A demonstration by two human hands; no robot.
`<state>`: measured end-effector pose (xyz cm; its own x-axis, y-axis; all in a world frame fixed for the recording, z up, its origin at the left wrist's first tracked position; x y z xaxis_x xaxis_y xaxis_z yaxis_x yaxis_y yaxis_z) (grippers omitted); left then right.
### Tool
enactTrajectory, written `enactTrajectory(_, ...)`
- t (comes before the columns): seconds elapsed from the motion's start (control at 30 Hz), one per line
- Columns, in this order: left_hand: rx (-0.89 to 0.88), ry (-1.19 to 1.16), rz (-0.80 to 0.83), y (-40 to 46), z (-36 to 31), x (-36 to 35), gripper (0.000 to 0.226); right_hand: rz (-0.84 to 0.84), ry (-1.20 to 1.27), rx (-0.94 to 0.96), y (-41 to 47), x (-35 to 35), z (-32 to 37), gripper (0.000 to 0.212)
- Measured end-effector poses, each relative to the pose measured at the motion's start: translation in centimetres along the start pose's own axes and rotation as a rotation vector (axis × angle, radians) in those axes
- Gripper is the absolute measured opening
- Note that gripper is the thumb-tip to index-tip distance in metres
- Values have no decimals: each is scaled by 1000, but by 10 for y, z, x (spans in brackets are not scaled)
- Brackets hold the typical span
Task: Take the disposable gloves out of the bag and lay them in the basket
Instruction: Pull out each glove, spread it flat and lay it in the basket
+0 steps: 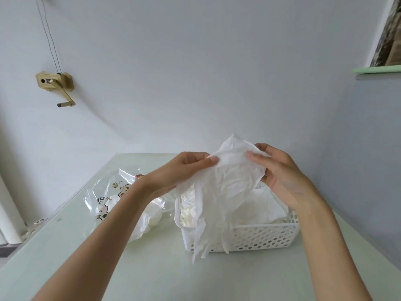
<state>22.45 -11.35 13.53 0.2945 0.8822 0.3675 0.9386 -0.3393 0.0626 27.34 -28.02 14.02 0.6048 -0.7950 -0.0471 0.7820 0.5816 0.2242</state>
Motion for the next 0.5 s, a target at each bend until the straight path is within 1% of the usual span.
enactTrajectory(0.07, -12, 53, -11, -3, -3, 5, 39, 124, -123, -93, -1, -9, 6, 47)
enactTrajectory(0.1, -16, 80, -9, -5, -6, 6, 39, 160, -210, -138, -1, -14, 8, 52)
enactTrajectory(0.13, -15, 94, -6, -5, -9, 5, 36, 178, -285, -169, 1, -18, 11, 52)
enactTrajectory(0.2, -13, 114, -20, -6, -13, 7, 30, 166, -414, -192, 6, -30, 18, 40)
enactTrajectory(0.27, -14, 162, -62, -11, -18, 12, 26, 88, -482, -160, 11, -38, 27, 32)
enactTrajectory(0.37, 4, 228, -176, -33, -19, 37, 26, 2, -513, -27, 14, -56, 44, 23)
enactTrajectory(0.43, -4, 238, -240, -56, -23, 60, 34, -23, -496, 68, 14, -73, 54, 15)
enactTrajectory(0.5, -48, 249, -258, -76, -35, 76, 45, -33, -449, 121, 17, -87, 61, 14)
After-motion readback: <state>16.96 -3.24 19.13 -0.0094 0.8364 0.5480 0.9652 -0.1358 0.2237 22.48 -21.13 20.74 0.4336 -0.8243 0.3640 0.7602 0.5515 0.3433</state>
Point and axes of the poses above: each hand's wrist, its own y-axis towards the middle knuckle, its own x-axis out of the back of the hand, z = x × y, the point moved 8 cm from there along y, towards the middle knuckle, and after that the axes turned 10 degrees about z, right-handed, at the moved point
